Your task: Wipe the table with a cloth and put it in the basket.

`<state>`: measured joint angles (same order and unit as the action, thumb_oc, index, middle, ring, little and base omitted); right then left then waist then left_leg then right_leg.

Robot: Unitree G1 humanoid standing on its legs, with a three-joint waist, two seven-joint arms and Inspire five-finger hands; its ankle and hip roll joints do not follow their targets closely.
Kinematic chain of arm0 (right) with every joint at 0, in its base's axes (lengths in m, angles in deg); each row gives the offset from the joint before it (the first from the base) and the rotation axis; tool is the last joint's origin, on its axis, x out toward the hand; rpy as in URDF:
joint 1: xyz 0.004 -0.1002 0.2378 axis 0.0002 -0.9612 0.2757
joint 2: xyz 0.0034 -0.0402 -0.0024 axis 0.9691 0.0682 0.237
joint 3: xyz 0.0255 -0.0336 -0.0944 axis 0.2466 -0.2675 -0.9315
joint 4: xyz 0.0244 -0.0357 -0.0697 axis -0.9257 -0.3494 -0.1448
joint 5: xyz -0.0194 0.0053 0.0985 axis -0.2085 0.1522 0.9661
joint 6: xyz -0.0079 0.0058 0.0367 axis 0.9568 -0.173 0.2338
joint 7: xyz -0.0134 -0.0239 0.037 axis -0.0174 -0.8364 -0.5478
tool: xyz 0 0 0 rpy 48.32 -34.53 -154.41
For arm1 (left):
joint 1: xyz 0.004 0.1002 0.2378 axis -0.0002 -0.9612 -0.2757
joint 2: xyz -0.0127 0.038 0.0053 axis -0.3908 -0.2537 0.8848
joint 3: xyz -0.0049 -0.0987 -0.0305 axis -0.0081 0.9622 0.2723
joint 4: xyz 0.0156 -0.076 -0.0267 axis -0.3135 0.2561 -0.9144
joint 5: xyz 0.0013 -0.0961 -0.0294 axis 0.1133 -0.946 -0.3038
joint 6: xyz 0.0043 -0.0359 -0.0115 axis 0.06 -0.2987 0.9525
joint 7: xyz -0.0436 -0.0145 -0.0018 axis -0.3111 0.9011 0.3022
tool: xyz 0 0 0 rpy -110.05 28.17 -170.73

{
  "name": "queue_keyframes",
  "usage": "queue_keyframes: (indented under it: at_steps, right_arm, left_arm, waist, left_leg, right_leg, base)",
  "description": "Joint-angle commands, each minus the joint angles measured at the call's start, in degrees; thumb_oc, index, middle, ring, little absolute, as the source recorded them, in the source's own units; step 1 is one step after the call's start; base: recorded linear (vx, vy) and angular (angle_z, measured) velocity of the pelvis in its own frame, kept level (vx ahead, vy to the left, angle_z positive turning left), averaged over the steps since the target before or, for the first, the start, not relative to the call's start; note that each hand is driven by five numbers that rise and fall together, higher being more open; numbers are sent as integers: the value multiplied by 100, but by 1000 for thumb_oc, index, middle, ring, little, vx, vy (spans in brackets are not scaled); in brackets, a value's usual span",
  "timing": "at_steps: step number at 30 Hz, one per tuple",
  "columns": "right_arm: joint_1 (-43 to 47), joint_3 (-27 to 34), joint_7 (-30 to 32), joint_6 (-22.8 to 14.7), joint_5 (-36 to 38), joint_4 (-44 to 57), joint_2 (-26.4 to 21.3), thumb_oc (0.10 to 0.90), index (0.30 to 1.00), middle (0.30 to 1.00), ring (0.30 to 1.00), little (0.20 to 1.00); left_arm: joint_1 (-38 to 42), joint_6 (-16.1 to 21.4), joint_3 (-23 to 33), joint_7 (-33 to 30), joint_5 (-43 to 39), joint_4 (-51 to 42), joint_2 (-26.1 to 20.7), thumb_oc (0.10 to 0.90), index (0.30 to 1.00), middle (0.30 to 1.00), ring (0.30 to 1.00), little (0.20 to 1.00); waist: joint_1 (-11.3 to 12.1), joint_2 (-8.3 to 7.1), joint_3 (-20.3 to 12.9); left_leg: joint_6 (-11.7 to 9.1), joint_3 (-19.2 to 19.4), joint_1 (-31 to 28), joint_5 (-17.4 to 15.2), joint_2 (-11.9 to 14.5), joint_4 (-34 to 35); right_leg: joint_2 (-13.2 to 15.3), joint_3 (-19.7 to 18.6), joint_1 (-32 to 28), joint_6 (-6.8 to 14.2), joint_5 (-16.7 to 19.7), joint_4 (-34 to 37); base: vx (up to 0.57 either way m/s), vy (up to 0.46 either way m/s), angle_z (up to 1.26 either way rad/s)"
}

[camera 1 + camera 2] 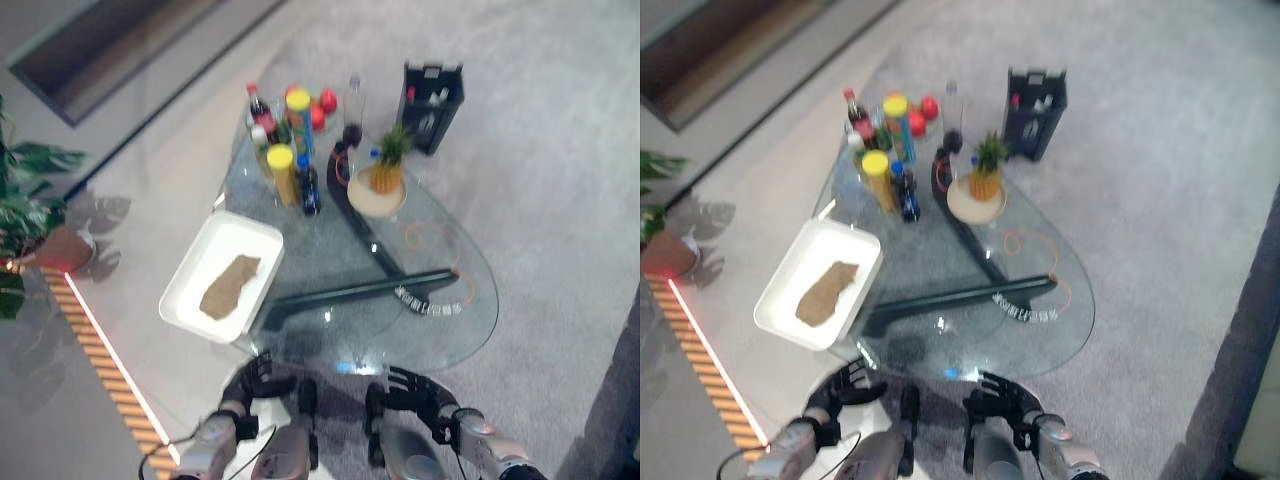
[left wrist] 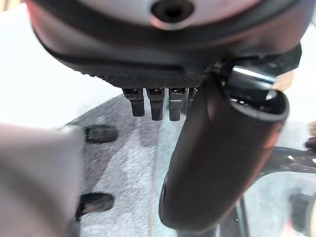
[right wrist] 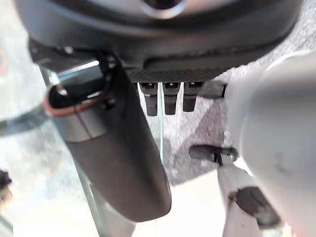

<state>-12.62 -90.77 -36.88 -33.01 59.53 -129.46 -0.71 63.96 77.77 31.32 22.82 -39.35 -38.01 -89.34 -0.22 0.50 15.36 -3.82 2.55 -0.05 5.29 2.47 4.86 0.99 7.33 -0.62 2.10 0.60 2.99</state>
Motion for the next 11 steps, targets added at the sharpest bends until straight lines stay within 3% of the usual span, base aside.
queue_keyframes:
  at_steps: [1,4,11]
  right_arm:
    - [-75,-139,40,-311,-483,-366,91,800,900,900,900,900]
    - [44,-108,-93,-342,-632,-1084,279,800,900,900,900,900]
    - [104,-10,-215,-391,-634,-1687,404,800,900,900,900,900]
  left_arm:
    - [211,205,-104,35,417,578,90,800,900,900,900,900]
    - [451,242,-193,240,454,1420,262,800,900,900,900,900]
    - [662,367,-159,475,368,1948,321,800,900,900,900,900]
  waist:
    - [8,-221,-394]
    - [-52,-210,-554]
    - [-133,-138,-774]
  left_leg:
    - [91,-34,-69,-533,-298,-352]
    - [87,38,-301,-580,-228,-247]
    - [80,123,-552,-625,-177,-67]
  right_leg:
    - [-20,37,-160,133,-286,-359]
    - [-34,-57,-367,155,-278,-214]
    - [10,-100,-577,202,-210,48]
  base:
    - [33,-65,1]
    - [33,-54,-7]
    - [15,-7,-15]
